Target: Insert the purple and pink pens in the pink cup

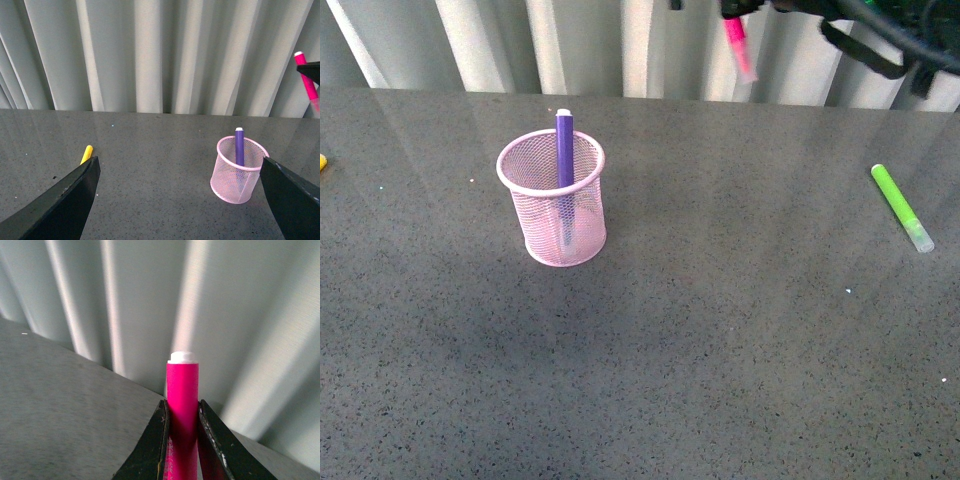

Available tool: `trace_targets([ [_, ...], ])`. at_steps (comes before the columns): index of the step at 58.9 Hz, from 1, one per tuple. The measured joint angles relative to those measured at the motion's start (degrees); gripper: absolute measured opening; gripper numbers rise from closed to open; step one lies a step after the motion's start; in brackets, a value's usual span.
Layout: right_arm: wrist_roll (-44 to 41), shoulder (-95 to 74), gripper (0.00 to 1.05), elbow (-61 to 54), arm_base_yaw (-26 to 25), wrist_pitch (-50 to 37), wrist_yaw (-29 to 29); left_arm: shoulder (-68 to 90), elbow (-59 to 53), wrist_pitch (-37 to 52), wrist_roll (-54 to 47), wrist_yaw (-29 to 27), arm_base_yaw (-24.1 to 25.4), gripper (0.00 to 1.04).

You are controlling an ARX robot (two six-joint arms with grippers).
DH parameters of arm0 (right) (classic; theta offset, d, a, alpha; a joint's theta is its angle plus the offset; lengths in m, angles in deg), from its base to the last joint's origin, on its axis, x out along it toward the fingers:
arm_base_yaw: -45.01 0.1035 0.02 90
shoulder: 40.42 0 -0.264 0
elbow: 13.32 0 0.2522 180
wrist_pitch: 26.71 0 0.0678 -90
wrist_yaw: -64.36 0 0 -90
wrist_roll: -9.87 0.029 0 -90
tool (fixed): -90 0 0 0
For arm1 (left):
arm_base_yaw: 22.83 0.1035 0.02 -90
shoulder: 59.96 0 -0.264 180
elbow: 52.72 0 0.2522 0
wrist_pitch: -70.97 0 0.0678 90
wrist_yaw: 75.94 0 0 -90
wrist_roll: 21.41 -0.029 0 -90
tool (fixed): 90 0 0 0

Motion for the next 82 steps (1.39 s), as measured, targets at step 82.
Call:
trace_targets([
  [82,5.7,-11.9,0.11,5.3,17.2,-10.9,1.7,0.0,0.0,0.0,0.0,0.0,0.0,0.98],
])
